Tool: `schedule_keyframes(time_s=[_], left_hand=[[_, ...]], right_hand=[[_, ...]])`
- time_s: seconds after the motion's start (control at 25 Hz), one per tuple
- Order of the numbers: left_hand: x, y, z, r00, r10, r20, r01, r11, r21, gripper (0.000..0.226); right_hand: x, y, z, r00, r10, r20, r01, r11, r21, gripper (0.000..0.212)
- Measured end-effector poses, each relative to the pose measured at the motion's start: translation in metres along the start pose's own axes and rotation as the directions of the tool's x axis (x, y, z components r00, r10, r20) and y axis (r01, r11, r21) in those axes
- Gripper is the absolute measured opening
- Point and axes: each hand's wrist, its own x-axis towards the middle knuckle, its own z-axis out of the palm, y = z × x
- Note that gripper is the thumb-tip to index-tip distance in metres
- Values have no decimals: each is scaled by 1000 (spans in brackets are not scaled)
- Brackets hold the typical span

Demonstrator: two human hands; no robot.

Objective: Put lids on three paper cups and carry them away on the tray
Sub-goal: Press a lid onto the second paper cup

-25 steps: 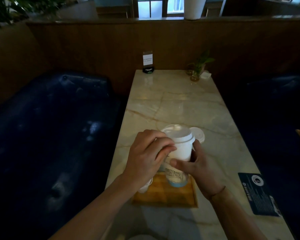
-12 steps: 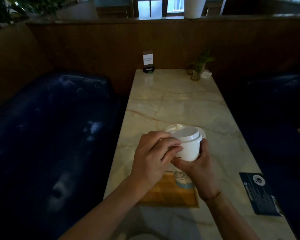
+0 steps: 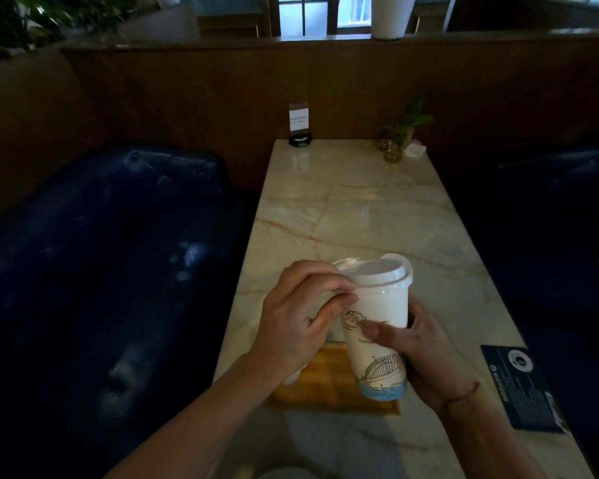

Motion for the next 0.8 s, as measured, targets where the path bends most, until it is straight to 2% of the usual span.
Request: schedule_keyframes(time_s=[0.12, 0.24, 0.32, 0.44, 0.56, 0.68, 0.8], left_hand=[[1, 0, -1, 1000, 3, 1, -3, 1000, 13, 13], [3, -1, -1, 998, 62, -11, -61, 995, 78, 13], [5, -1, 0, 993, 113, -13, -110, 983, 148, 15], [5, 2, 5, 986, 169, 2, -165, 959, 230, 14], [6, 6, 12, 978, 208, 22, -205, 929, 308, 14], [7, 7, 13, 977, 215, 2, -203, 921, 334, 14], [6, 6, 9, 975, 220, -13, -204, 925, 320, 16]], right_hand=[[1, -1, -3, 999, 13, 37, -12, 1000, -21, 67], [8, -1, -3, 999, -4, 40, 5, 999, -39, 94], [12, 1, -5, 1000, -14, 17, 15, 999, -43, 101], [19, 7, -4, 996, -83, -28, 75, 970, -231, 97], [25, 17, 9, 954, -246, -169, 154, 891, -426, 86], [19, 20, 18, 905, -321, -280, 159, 864, -477, 88], [15, 18, 11, 916, -313, -252, 186, 886, -424, 90]])
